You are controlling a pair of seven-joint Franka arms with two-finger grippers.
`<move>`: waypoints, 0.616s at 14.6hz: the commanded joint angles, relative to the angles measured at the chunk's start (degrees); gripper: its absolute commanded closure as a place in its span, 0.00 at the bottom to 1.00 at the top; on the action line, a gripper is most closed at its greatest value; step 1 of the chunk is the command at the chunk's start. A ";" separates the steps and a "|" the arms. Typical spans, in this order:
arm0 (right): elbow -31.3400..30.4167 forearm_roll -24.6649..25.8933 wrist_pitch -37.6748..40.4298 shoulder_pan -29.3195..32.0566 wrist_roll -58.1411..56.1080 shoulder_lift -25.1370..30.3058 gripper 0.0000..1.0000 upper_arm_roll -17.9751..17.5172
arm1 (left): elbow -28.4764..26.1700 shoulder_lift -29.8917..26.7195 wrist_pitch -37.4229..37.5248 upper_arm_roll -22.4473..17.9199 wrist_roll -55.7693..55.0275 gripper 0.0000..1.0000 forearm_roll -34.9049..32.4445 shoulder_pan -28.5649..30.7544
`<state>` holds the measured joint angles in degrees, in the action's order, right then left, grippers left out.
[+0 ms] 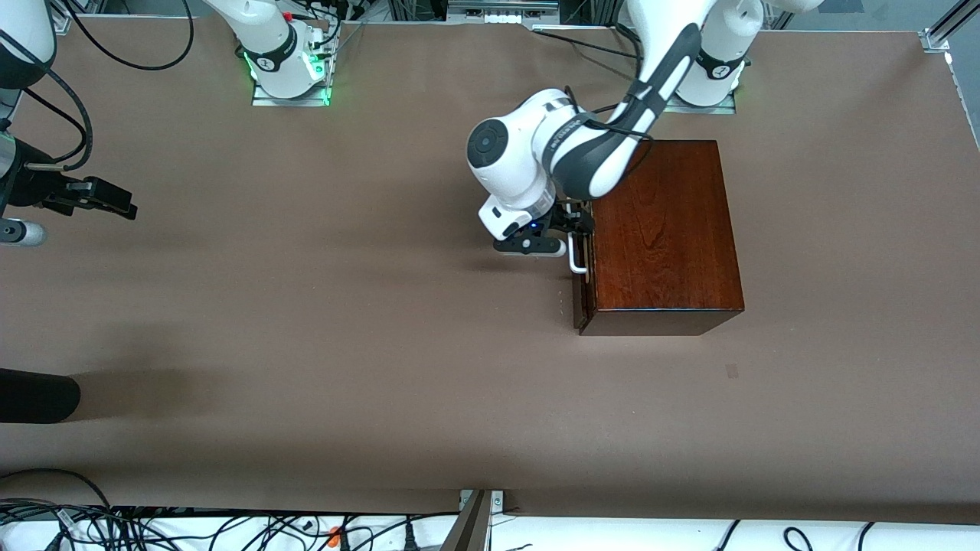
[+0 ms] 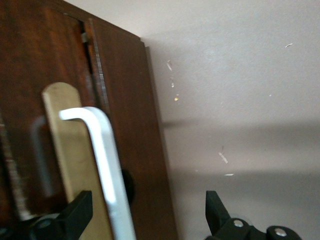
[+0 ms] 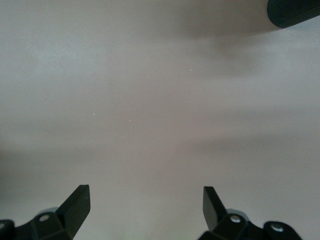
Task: Open drawer, take yellow block, close drawer
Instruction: 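Pull the drawer open by its handle with the left gripper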
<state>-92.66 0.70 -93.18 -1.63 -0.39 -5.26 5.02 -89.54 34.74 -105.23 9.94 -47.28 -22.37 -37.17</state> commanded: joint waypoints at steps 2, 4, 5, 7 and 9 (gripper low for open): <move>0.03 0.45 0.63 0.49 -0.93 0.61 0.00 -0.36 | 0.24 1.38 -1.99 -0.09 -4.05 0.00 -1.81 -1.68; 0.03 0.45 0.63 0.49 -0.93 0.61 0.00 -0.36 | 0.85 1.29 -2.08 -0.01 -4.31 0.00 -1.10 -2.38; 0.03 0.45 0.63 0.49 -0.93 0.61 0.00 -0.36 | 1.55 1.29 -2.08 -0.01 -4.31 0.00 -0.75 -2.47; 0.03 0.45 0.63 0.49 -0.93 0.61 0.00 -0.36 | 2.35 1.38 -2.52 -0.01 -4.31 0.00 2.31 -2.82; 0.03 0.45 0.63 0.49 -0.93 0.61 0.00 -0.36 | 3.40 1.47 -4.53 -0.01 -4.31 0.00 5.57 -2.91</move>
<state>-92.66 0.70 -93.17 -1.63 -0.43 -5.26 5.02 -88.21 35.89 -108.07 10.01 -51.07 -20.39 -39.01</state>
